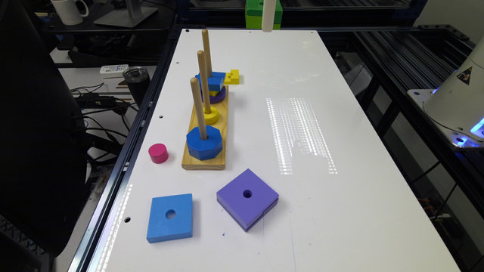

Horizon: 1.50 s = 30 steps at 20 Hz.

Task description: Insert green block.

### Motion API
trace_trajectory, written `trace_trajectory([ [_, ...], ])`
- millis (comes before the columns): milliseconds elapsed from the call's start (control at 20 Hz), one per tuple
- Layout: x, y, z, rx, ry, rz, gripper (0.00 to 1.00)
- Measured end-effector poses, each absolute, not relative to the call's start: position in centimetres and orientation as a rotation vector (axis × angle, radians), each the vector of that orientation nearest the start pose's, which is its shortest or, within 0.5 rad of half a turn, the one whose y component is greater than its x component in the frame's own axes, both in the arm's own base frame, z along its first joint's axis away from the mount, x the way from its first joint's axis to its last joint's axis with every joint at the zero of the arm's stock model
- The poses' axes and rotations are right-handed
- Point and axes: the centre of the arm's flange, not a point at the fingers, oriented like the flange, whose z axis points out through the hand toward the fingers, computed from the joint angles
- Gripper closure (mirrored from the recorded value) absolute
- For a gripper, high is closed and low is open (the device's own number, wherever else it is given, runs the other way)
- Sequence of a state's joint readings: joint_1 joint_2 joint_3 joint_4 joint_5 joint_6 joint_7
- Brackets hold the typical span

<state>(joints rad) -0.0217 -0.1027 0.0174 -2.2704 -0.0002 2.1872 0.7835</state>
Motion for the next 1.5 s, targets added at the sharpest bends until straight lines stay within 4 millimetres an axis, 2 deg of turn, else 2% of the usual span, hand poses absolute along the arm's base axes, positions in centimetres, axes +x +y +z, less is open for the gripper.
trace_trajectory([
  [950, 50.3, -0.1, 40.1, -2.897, 1.201, -0.028, 1.00],
  [1500, 50.5, 1.4, 40.0, -2.897, 1.189, -0.042, 1.00],
])
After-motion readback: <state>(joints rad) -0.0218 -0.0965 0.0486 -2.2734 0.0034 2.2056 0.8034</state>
